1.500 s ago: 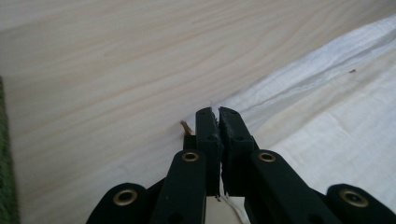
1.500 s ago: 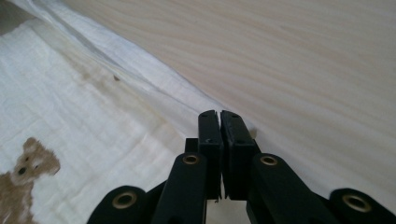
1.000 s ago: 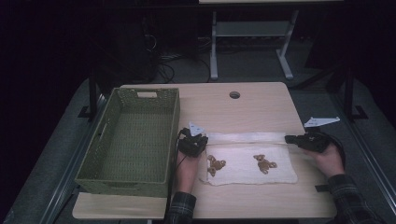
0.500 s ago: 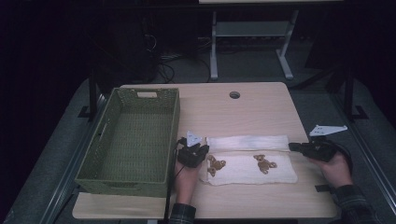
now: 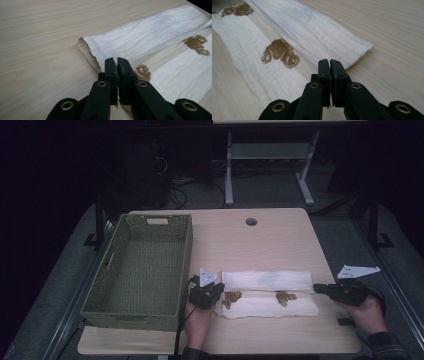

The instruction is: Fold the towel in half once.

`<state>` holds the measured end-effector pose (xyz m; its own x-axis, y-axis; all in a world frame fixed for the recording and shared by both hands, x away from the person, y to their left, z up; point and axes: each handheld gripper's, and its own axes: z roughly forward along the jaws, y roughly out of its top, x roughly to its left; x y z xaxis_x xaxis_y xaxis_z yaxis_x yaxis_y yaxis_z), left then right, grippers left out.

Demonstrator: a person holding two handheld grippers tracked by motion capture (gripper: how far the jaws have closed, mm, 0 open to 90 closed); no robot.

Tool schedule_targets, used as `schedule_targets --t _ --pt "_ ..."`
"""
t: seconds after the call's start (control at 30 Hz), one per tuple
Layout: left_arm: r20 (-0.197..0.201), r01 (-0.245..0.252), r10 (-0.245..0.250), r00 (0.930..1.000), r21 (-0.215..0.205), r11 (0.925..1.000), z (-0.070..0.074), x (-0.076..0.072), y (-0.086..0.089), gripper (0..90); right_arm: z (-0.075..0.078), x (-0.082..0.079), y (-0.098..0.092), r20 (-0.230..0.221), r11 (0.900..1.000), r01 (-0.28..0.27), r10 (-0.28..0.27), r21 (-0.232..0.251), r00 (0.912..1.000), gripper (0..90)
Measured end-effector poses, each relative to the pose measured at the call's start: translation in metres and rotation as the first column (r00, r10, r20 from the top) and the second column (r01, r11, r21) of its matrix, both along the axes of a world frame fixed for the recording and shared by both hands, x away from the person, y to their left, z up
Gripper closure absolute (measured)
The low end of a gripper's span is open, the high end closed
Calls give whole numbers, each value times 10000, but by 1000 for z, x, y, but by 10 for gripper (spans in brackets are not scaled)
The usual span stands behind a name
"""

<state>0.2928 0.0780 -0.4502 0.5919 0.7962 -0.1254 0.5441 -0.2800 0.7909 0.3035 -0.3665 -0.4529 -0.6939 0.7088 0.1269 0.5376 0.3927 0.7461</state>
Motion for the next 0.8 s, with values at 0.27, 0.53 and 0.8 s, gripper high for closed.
schedule_targets --t 0.27,0.53,0.8 --pt "-71 270 -271 9996 -146 9995 2 -13 0 870 -2 -18 -2 -106 9999 -99 98 -55 9999 868" --pt "97 280 -282 9996 202 9994 6 -30 -3 870 -3 -32 -2 -227 9996 -283 283 -24 9993 867" --pt "34 404 -405 9992 298 9987 6 -42 1 870 -2 -45 2 -201 9987 -475 472 -156 9987 866"
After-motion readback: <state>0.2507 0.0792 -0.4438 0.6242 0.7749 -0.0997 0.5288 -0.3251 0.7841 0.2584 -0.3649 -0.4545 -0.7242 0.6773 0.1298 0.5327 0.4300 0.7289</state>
